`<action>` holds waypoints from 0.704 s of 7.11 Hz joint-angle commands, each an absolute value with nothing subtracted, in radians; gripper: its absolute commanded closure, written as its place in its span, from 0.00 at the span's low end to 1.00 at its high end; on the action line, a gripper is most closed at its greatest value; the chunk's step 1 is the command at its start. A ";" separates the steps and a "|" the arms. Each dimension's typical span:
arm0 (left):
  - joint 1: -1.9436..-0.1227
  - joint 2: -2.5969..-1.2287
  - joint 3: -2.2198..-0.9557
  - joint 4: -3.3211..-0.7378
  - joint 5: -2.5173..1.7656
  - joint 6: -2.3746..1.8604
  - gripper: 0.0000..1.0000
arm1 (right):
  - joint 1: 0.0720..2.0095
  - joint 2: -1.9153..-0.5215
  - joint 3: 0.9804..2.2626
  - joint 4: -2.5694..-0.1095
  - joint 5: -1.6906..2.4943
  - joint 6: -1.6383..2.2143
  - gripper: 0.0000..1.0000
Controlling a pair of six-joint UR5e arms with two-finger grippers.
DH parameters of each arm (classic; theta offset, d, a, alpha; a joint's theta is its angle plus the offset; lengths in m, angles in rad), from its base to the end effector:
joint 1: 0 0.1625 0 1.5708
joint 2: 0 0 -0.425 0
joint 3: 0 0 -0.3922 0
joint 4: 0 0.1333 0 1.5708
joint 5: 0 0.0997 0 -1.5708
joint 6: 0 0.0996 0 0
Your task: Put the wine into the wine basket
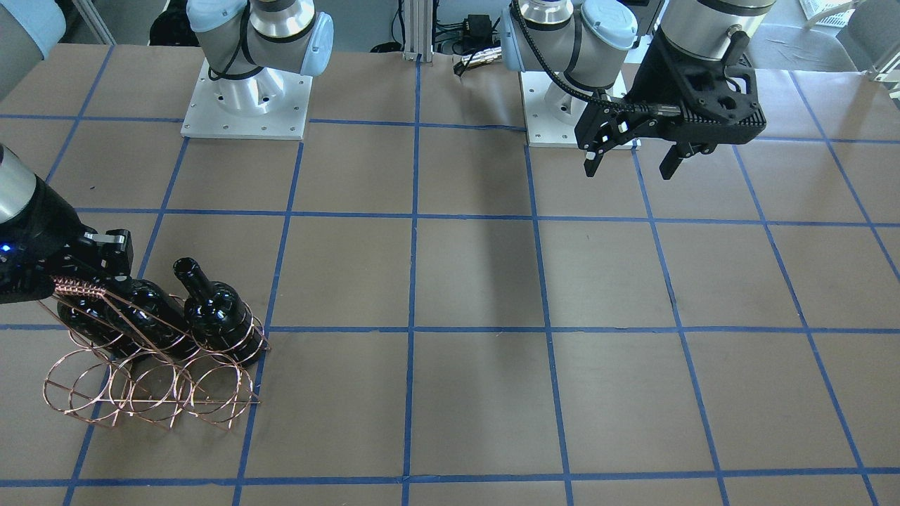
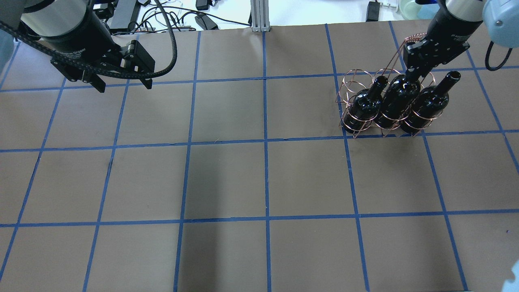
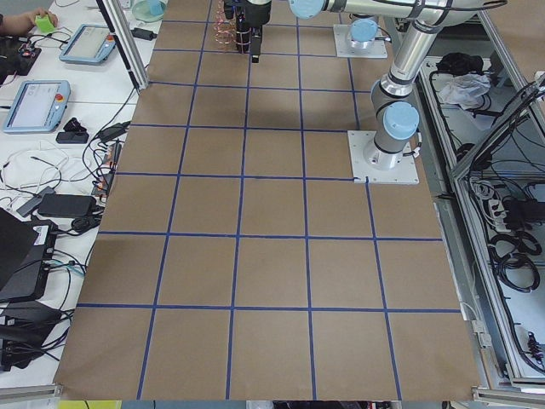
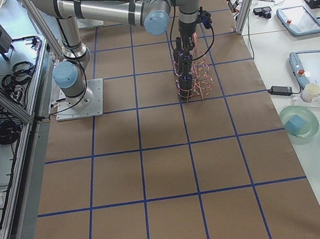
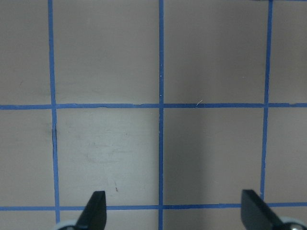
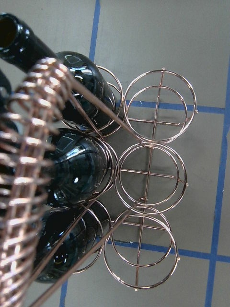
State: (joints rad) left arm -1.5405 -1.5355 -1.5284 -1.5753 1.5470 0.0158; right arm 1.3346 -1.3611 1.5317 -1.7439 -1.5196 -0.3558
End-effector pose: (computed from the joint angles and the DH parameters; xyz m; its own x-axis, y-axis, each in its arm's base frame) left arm -0.1210 -0.4866 0.5257 -0.9997 -0.0128 0.0226 -0.0144 0.9972 -0.0735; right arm 0.0000 -0.5913 0.4124 -0.9917 -0.1197 -0.0471 -0.1189 0.9927 -0.0202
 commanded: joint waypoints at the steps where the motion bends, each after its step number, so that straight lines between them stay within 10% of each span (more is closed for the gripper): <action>1: -1.542 -1.536 -1.529 -1.577 1.551 0.018 0.00 | 1.335 -1.350 1.542 -1.756 -1.520 -0.356 0.98; 3: -1.537 -1.532 -1.554 -1.574 1.552 0.018 0.00 | 1.335 -1.347 1.545 -1.787 -1.522 -0.398 0.66; 4: -1.537 -1.531 -1.558 -1.572 1.552 0.017 0.00 | 1.335 -1.350 1.545 -1.787 -1.528 -0.403 0.01; 5: -1.536 -1.531 -1.557 -1.574 1.554 0.017 0.00 | 1.336 -1.359 1.545 -1.781 -1.529 -0.397 0.00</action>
